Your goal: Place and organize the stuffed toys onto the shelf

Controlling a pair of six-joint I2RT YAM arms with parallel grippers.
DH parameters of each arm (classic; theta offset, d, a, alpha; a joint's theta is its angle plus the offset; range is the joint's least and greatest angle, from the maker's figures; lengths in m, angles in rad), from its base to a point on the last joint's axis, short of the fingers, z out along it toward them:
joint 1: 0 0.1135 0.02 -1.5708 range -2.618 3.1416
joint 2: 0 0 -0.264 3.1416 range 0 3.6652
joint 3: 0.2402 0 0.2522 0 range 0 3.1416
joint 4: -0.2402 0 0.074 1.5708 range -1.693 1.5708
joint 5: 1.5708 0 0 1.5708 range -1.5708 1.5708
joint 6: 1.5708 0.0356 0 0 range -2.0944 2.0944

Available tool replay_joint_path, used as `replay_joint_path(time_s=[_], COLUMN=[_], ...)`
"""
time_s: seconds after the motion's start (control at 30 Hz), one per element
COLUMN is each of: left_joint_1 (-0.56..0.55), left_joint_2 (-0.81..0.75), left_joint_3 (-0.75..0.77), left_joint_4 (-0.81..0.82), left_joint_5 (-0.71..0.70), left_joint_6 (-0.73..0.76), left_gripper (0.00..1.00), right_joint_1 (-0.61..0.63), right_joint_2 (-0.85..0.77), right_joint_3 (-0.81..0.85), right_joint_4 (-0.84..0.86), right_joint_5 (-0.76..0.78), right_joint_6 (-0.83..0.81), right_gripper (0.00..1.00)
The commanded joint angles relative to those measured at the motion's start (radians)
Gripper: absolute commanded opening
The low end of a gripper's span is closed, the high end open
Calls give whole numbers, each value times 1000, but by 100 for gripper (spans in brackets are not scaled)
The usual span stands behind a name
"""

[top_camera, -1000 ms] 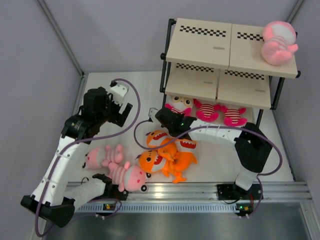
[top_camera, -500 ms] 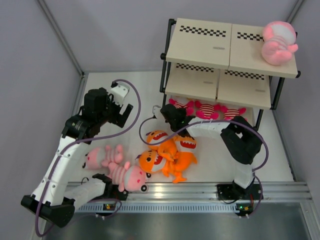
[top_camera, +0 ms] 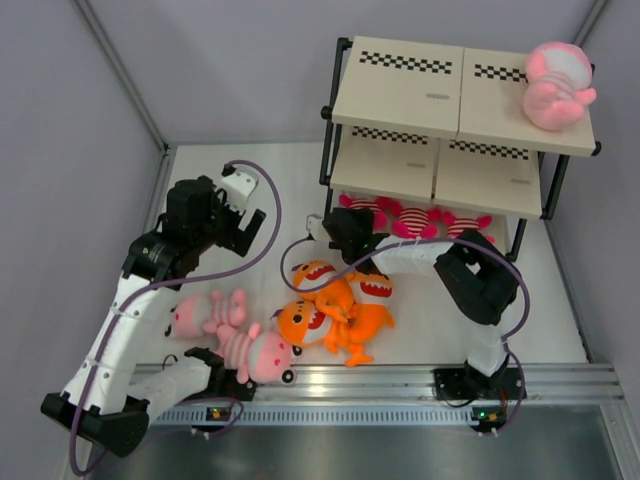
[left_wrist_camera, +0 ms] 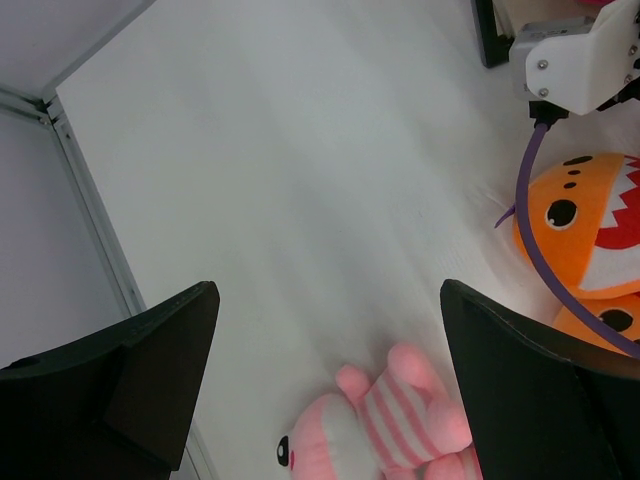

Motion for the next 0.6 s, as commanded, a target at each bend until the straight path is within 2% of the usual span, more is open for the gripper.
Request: replay_joint_path(time_s=[0.0, 0.3, 0.5, 0.57], left_joint_1=[5, 5, 5, 5], left_joint_2=[-9, -20, -32, -41], left_joint_3=[6, 3, 9, 7], left_joint_4=[29, 28, 29, 28], left_joint_5=[19, 31, 34, 22], left_joint_6=[15, 21, 42, 55], left_gripper=[99, 99, 99, 99], right_joint_1=[21, 71, 126, 179], right_joint_2=[-97, -286, -430, -517], right_joint_3=[-22, -20, -35, -44], right_joint_4=[26, -123, -299, -400], right_joint_5=[1, -22, -42, -17], right_joint_6=[12, 183, 285, 386], right_gripper=[60, 71, 71, 72])
